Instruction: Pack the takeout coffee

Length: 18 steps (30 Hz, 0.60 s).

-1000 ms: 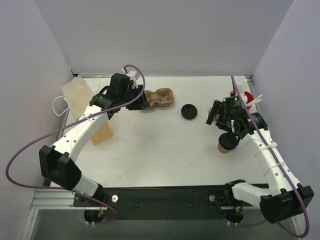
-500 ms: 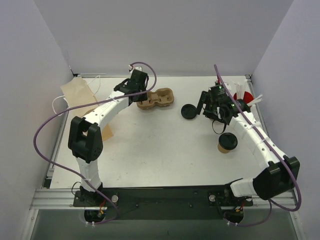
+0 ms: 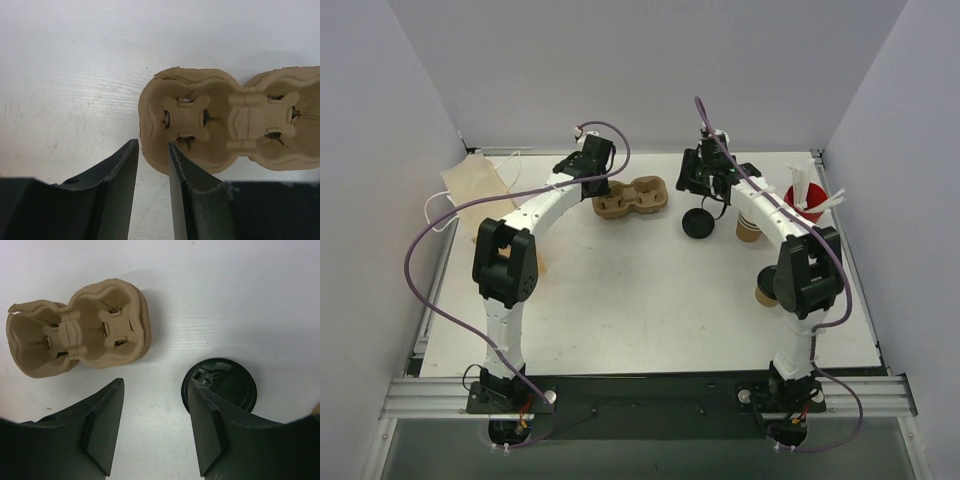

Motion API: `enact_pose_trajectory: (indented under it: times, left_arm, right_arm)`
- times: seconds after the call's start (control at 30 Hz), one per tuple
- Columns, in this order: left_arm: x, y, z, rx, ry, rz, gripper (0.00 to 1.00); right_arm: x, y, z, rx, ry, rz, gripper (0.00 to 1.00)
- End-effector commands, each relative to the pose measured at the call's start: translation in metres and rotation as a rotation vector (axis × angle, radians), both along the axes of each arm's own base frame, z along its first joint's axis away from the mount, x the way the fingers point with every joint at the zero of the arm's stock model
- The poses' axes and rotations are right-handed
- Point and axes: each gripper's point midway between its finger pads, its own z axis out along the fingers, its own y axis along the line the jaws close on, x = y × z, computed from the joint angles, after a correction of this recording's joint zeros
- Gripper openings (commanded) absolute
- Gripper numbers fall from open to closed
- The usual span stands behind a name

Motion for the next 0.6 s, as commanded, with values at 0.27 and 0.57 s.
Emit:
enact_pose_trajectory:
  times: [0.27, 0.57]
  left_arm:
    - [0.019, 0.003, -0.011, -0.042, -0.007, 0.005, 0.40]
    - [0.021, 0.002, -0.023, -0.059, 0.017, -0.004, 0.40]
  right_arm:
    - [0.064, 0.053, -0.011, 0.025, -0.093, 0.159, 0.45]
    - [0.073, 0.067, -0.043, -0.030, -0.047, 0.191, 0.43]
